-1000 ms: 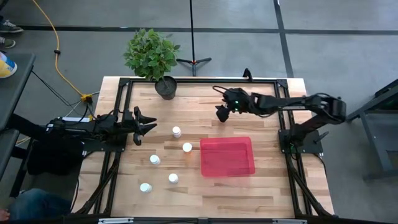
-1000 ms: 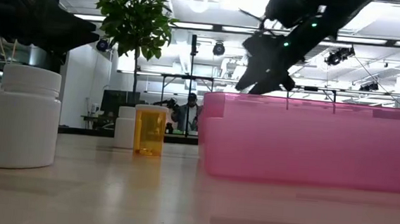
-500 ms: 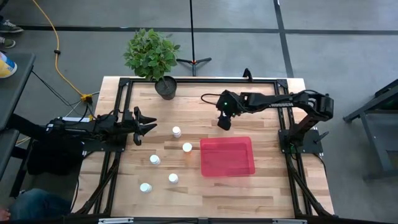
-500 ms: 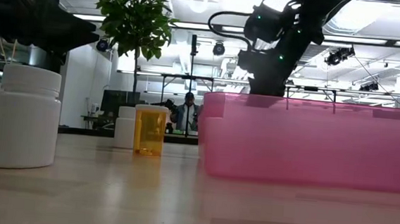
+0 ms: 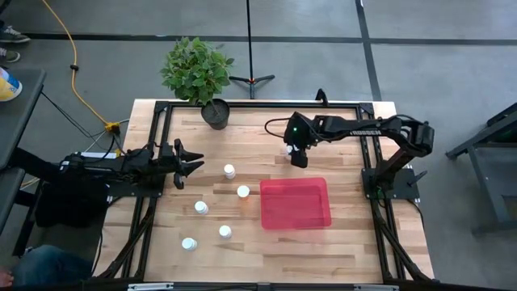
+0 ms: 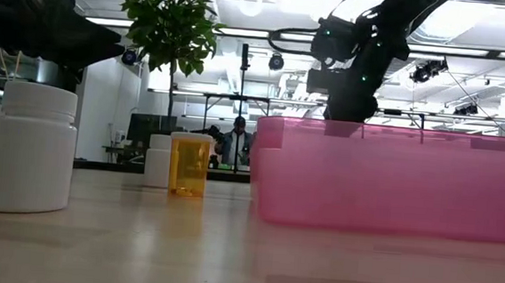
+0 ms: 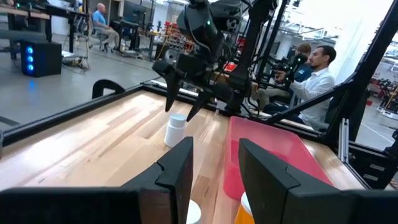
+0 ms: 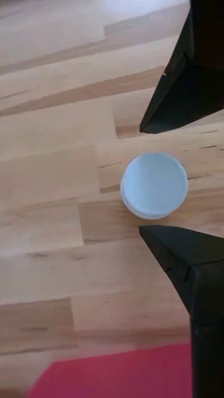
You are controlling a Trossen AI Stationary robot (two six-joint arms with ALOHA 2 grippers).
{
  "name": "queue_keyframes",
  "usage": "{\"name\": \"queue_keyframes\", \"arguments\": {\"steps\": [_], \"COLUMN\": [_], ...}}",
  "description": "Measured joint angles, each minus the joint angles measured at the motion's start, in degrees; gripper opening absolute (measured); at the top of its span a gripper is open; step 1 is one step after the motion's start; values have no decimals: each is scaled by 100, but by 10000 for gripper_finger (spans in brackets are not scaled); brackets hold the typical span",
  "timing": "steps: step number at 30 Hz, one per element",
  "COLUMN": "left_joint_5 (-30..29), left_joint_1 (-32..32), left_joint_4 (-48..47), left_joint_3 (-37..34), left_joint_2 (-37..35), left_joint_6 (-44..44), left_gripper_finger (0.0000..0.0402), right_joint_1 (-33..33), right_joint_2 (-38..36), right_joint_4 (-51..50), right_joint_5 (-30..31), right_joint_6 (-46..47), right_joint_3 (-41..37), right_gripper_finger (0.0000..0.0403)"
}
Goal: Pick and place pill bottles into a basket
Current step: Put the white pill bottle into the pink bin
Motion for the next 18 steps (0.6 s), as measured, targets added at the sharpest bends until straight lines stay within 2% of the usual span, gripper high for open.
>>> {"name": "queue_keyframes", "arguments": {"steps": [7, 18], "left_joint_5": [1, -56], "left_joint_1": [0, 0], "left_joint_4": [-83, -81], "left_joint_3": [0, 0], "left_joint_2": [0, 0], "left_joint_6": [-66, -66], "left_gripper_finger": [163, 163], "right_joint_1": [-38, -38], "right_joint_2": [169, 521], "right_joint_4": [3, 143], "right_joint_5": [-342, -235], "right_joint_6": [-508, -265], "right_joint_3": [0, 0], "right_gripper_finger": [245, 245]}}
